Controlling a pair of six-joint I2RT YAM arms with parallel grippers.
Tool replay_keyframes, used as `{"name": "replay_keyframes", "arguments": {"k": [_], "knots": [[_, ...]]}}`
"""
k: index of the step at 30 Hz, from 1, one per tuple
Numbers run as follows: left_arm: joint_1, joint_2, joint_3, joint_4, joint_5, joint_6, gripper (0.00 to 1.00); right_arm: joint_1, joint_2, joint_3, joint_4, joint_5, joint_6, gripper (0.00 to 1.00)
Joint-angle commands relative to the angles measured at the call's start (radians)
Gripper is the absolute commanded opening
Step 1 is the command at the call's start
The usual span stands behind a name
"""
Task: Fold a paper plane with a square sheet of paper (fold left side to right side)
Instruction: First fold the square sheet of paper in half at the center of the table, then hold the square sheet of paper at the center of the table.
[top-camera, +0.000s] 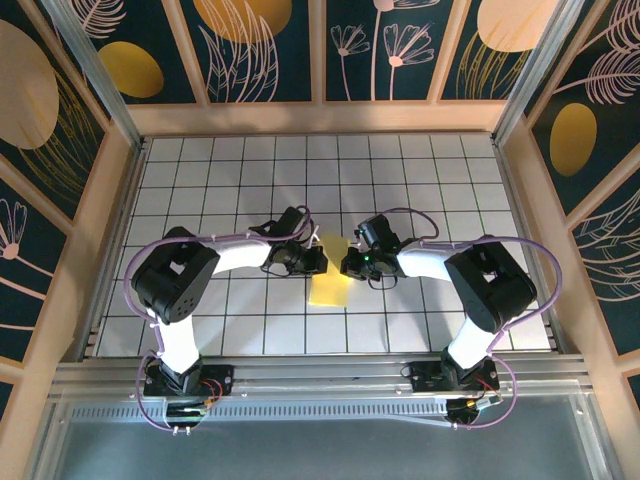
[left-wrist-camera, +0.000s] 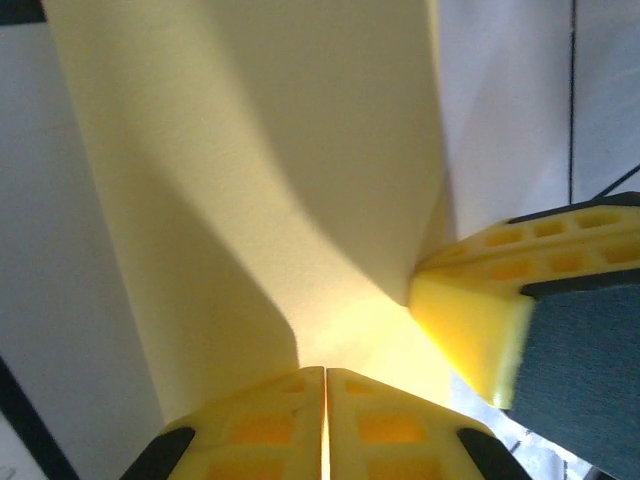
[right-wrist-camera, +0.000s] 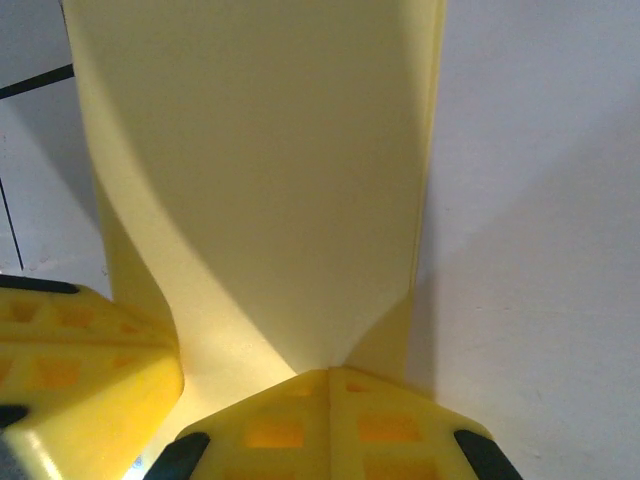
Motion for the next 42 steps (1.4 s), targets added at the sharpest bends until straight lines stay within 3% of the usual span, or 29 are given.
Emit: {"name": "replay_keyframes", "arguments": {"k": [1,24,33,42], "knots": [[0.000,0.023,-0.020,0.023,-0.039,-0.003,0.09,0.015,0.070,-0.026,-0.130,0.088,-0.029,0.00],[0.087,-0.077,-0.202,0.029,-0.074,0.023,0.07,0.004,0.051,-0.035,-0.162,0.114,-0.049,0.00],[0.069,-0.188,-0.158,0.075,-0.017,0.041,0.06,0.006,0.047,-0.035,-0.152,0.102,-0.047,0.00],[-0.003,-0.064,-0.081,0.107,-0.007,0.025,0.06,0.008,0.045,-0.039,-0.149,0.099,-0.043,0.00]]}}
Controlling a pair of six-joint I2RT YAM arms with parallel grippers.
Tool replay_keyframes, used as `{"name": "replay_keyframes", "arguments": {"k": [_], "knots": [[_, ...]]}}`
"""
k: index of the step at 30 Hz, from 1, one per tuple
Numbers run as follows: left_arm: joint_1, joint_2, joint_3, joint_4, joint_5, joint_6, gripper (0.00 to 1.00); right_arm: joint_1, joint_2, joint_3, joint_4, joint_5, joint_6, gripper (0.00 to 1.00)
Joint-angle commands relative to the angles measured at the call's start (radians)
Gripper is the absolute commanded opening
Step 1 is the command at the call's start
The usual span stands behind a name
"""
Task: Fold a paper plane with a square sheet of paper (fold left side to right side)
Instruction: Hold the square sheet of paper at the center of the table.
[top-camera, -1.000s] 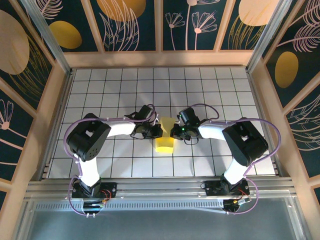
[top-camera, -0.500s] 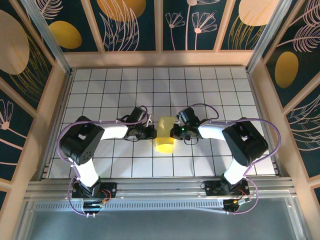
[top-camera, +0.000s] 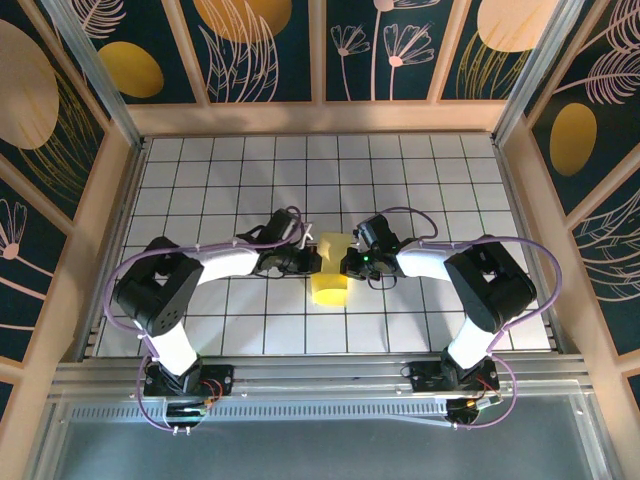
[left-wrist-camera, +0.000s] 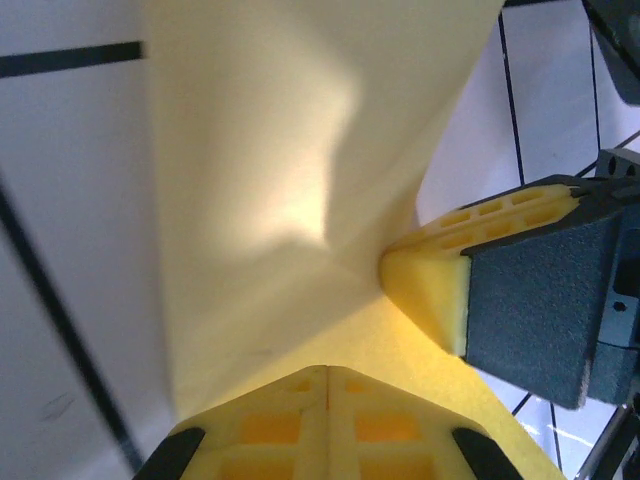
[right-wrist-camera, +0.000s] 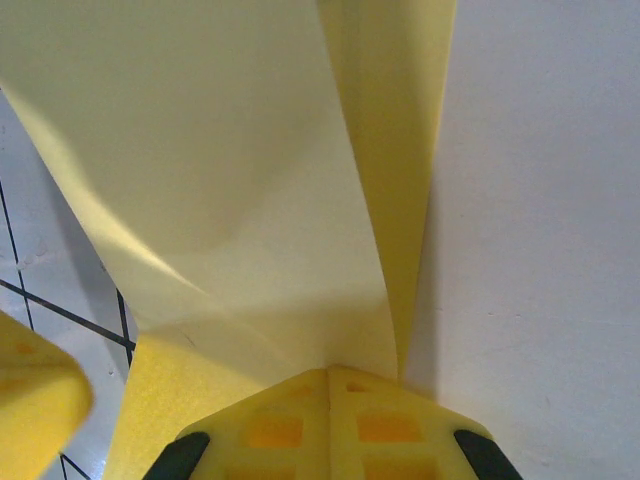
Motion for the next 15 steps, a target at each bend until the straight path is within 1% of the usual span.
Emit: {"name": "replay_keyframes", "arguments": {"k": [1,6,15], "knots": [[-0.010,0.050,0.026,0.006,0.001,0.004,0.06,0.007,0.046,-0.041,-0.143,0.091,-0.017,0.00],[-0.010,0.095,0.033,-0.005,-0.014,0.011,0.05,0.009,0.046,-0.039,-0.143,0.089,-0.017,0.00],[-0.009,0.106,0.018,-0.031,-0.035,0.019,0.05,0.013,0.039,-0.028,-0.133,0.072,-0.022,0.00]]}}
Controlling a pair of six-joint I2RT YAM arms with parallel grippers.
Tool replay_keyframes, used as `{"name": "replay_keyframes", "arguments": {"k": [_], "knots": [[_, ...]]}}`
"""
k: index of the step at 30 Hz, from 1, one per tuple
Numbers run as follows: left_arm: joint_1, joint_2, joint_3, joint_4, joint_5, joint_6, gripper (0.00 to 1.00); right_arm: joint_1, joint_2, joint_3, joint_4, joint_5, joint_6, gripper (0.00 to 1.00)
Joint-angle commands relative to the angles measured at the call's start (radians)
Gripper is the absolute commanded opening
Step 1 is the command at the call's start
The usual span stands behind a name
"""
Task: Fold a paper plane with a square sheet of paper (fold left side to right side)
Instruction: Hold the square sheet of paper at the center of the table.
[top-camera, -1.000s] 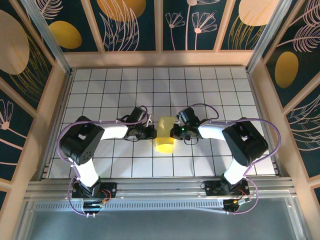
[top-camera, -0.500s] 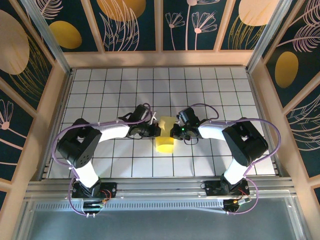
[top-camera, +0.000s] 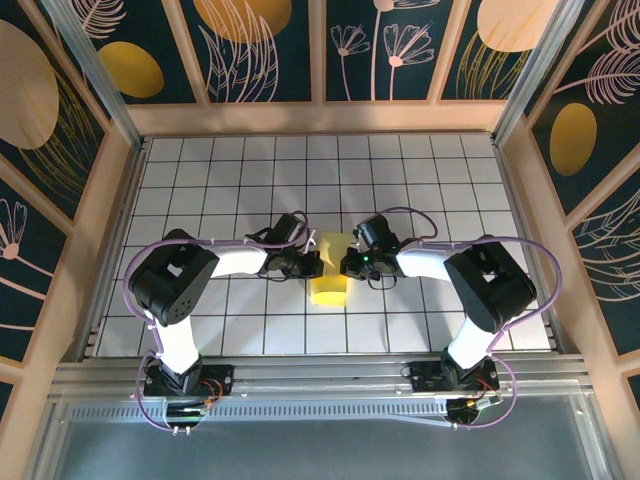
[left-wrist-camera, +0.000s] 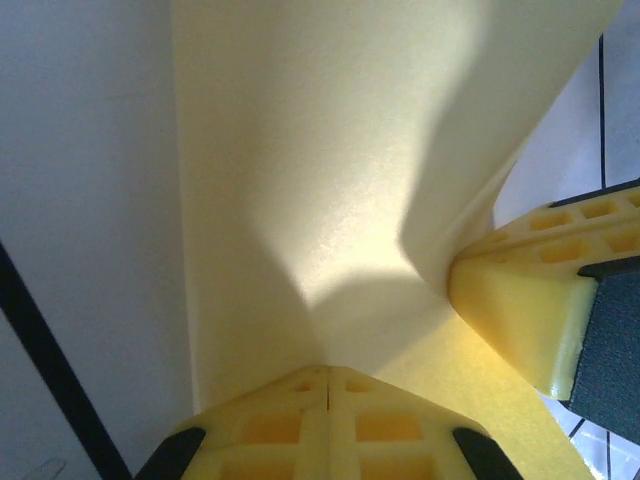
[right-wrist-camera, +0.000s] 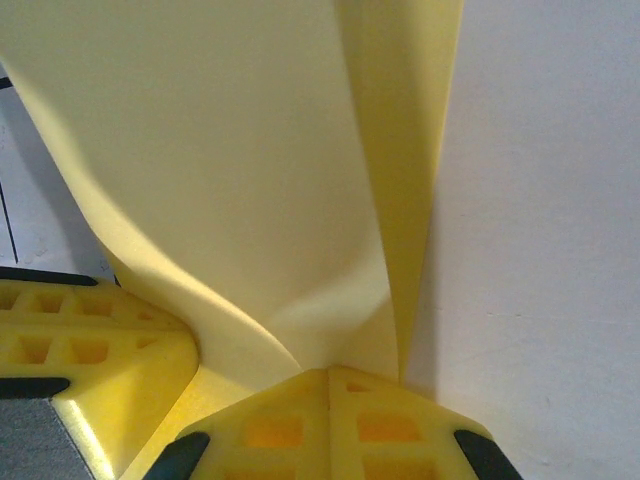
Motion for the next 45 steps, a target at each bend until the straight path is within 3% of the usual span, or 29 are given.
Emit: {"name": "replay_keyframes", "arguments": {"k": [1,13,24,45], "knots": [[-0.002,0.024,0.000,-0.035,-0.027,0.018,0.05,0.012,0.035,-0.022,-0.131,0.067,-0.024,0.00],[-0.006,0.034,-0.002,-0.033,-0.035,0.009,0.05,0.012,-0.117,0.009,0.022,-0.021,-0.015,0.00],[-0.008,0.036,-0.001,-0.037,-0.035,0.008,0.05,0.031,0.052,0.136,0.107,-0.053,-0.015,0.00],[-0.017,0.023,-0.028,-0.040,-0.024,0.001,0.06,0.033,0.213,0.173,-0.018,0.049,-0.029,0.00]]}}
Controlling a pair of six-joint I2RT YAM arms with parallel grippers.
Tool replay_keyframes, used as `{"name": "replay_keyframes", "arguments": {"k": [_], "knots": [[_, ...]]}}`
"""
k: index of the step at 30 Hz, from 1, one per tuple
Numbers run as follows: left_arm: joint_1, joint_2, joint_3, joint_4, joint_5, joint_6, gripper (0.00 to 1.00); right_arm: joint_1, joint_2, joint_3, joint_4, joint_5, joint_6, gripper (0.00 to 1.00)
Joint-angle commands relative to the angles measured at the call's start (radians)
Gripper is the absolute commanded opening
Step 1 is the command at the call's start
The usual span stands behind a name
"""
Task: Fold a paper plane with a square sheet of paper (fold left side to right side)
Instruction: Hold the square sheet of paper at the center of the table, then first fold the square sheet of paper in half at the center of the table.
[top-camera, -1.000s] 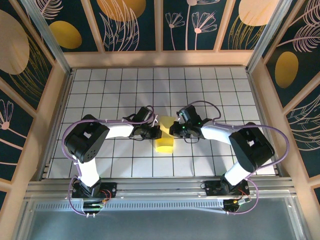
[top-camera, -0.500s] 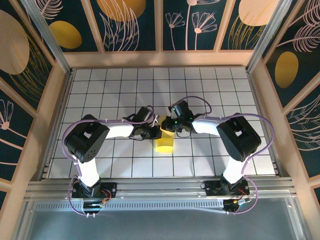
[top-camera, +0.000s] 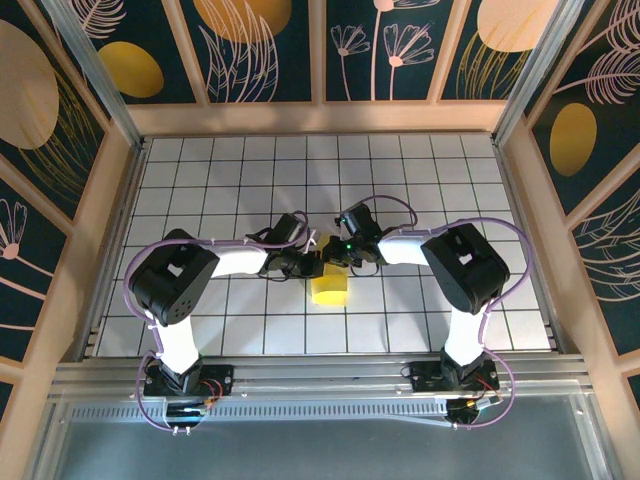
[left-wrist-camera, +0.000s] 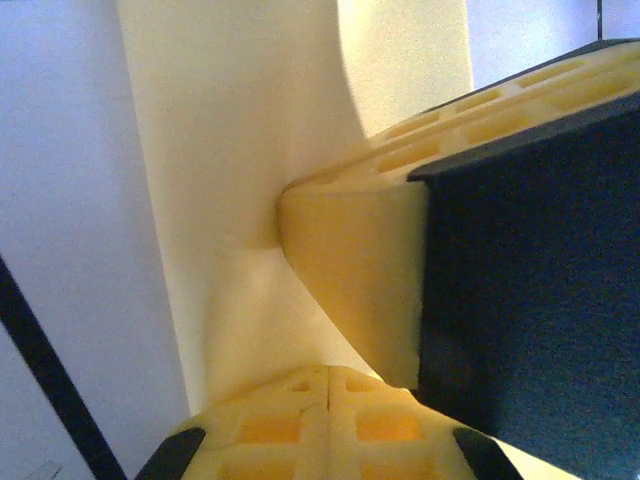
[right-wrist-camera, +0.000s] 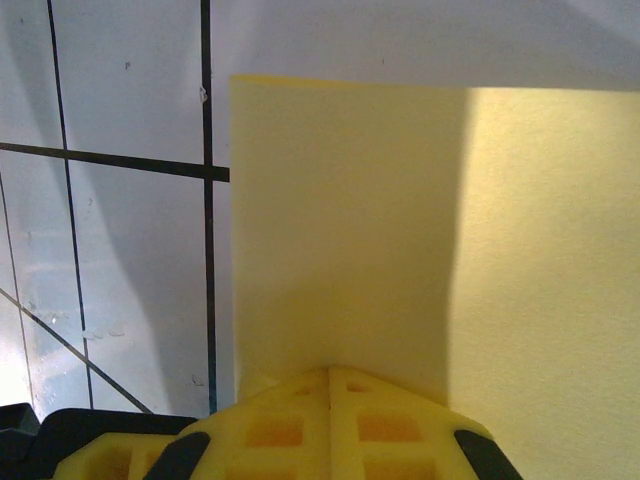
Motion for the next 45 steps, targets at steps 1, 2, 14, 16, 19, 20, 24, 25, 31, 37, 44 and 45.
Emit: {"name": "replay_keyframes", "arguments": {"k": [1,2,14,16,19,20,24,25,31,37,44,45], "knots": [[-0.015,0.015,-0.038,-0.042,-0.019,0.000,0.06,-0.003,0.040,-0.011,-0.092,0.080,-0.020,0.00],[-0.018,0.007,-0.049,-0.042,-0.015,-0.002,0.06,-0.006,0.041,-0.015,-0.098,0.084,-0.020,0.00],[-0.039,-0.117,-0.253,-0.018,0.027,-0.043,0.06,-0.022,0.045,-0.016,-0.109,0.086,-0.039,0.00],[-0.044,-0.122,-0.280,-0.014,0.031,-0.048,0.06,-0.022,0.047,-0.013,-0.113,0.087,-0.042,0.00],[-0.053,-0.169,-0.315,-0.016,0.034,-0.056,0.06,-0.022,0.047,-0.012,-0.121,0.093,-0.045,0.00],[-0.054,-0.180,-0.328,-0.016,0.035,-0.059,0.06,-0.024,0.047,-0.011,-0.123,0.095,-0.046,0.00],[-0.059,-0.218,-0.365,-0.017,0.035,-0.071,0.06,-0.024,0.045,-0.015,-0.121,0.093,-0.052,0.00],[-0.059,-0.222,-0.370,-0.016,0.038,-0.074,0.06,-0.025,0.043,-0.018,-0.117,0.091,-0.052,0.00],[-0.058,-0.254,-0.354,-0.039,0.023,-0.086,0.06,-0.023,0.035,-0.023,-0.115,0.082,-0.064,0.00],[-0.013,-0.300,-0.196,-0.178,-0.038,-0.032,0.03,-0.022,0.027,-0.027,-0.110,0.076,-0.067,0.00],[0.003,-0.215,-0.076,-0.141,0.043,0.005,0.03,-0.017,0.028,-0.027,-0.102,0.074,-0.062,0.00],[0.002,-0.197,-0.074,-0.126,0.056,0.003,0.03,-0.015,0.029,-0.027,-0.103,0.074,-0.063,0.00]]}}
